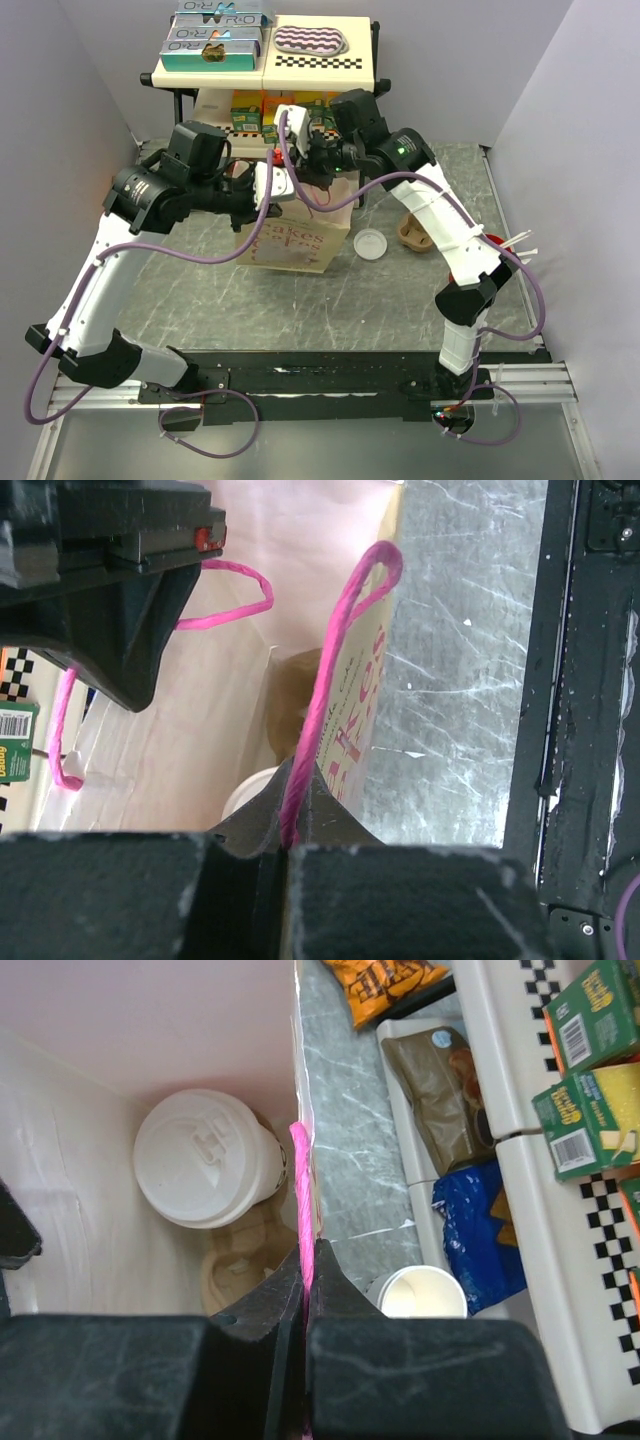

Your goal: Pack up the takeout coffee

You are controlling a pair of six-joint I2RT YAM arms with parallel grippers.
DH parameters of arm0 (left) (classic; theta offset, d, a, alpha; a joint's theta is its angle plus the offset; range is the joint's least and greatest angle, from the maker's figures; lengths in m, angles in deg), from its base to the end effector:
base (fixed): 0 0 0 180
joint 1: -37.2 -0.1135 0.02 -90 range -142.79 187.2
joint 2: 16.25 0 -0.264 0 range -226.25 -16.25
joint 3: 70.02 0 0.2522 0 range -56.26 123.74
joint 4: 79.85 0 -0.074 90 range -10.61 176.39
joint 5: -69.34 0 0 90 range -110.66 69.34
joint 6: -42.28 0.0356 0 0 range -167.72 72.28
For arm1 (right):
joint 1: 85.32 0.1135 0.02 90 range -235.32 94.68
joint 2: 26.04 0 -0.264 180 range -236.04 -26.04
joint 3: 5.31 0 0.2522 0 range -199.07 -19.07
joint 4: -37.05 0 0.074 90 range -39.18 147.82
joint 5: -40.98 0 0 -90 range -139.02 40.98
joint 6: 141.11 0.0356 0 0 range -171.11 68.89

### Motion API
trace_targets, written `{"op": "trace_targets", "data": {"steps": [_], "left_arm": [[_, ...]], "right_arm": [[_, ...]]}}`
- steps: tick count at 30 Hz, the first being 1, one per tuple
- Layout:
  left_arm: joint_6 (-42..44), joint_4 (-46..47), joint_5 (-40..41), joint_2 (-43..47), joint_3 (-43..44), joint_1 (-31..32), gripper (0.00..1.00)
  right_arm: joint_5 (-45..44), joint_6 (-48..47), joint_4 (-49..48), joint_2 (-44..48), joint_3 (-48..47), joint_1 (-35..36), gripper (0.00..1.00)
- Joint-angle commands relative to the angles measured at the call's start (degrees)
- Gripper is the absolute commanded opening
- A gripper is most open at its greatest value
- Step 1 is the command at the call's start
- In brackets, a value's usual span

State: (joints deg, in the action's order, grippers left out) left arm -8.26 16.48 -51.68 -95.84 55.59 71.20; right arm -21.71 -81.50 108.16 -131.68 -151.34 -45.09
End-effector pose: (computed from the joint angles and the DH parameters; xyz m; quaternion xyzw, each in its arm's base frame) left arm 0.1806 -0.1439 0.4908 0.6117 0.6225 -0.2195 0.4360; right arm 0.2750 0.2541 0.4772 -0.5834 0.6217 0.2456 0.4612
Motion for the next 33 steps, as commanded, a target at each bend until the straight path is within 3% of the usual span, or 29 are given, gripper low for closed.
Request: {"op": "trace_targets", "data": {"steps": [1, 5, 7, 8, 9, 10, 12, 13, 26, 33], "left_arm": [[0.97, 1.00, 0.44, 0.75, -0.75, 0.28, 0.01], [-0.35, 4.33, 0.35, 3.20, -7.86, 0.19, 0.01], [-1.31, 6.53, 1.57, 4.79, -15.56, 0.19, 0.30], [-2.01, 10.46, 2.19, 7.58, -19.18, 0.19, 0.63], [-2.37, 12.24, 2.89, 9.44, -22.96, 0.19, 0.85], [-2.63, 14.60, 2.81, 11.46, -29.96, 0.19, 0.99], [-5.34, 19.35, 3.42, 16.65, -34.32, 0.19, 0.99], [-6.32, 19.72, 3.95, 17.53, -35.20, 0.19, 0.99], [-5.63, 24.12, 5.63, 19.83, -35.74, 0.19, 0.99], [-6.85, 21.84, 8.60, 19.74, -24.96, -0.07, 0.99]], "right_arm": [[0.64, 1.47, -1.88, 1.41, 1.66, -0.15, 0.00], [1.69, 2.00, -3.11, 1.93, 6.22, -0.06, 0.00], [2.40, 2.35, -4.95, 2.28, 11.49, -0.06, 0.02], [2.31, 3.57, -6.09, 2.46, 15.59, -0.06, 0.11], [1.96, 4.63, -6.80, 2.29, 17.20, -0.06, 0.23], [2.13, 5.42, -7.07, 1.94, 17.91, -0.15, 0.54], [2.05, 7.45, -6.80, 1.93, 16.70, -0.06, 0.88], [2.05, 7.63, -7.76, 2.63, 16.52, -0.06, 1.00], [1.70, 6.40, -8.30, 4.31, 16.51, -0.68, 1.00], [0.29, 3.68, -12.34, 3.43, 21.17, -2.96, 0.95]]}}
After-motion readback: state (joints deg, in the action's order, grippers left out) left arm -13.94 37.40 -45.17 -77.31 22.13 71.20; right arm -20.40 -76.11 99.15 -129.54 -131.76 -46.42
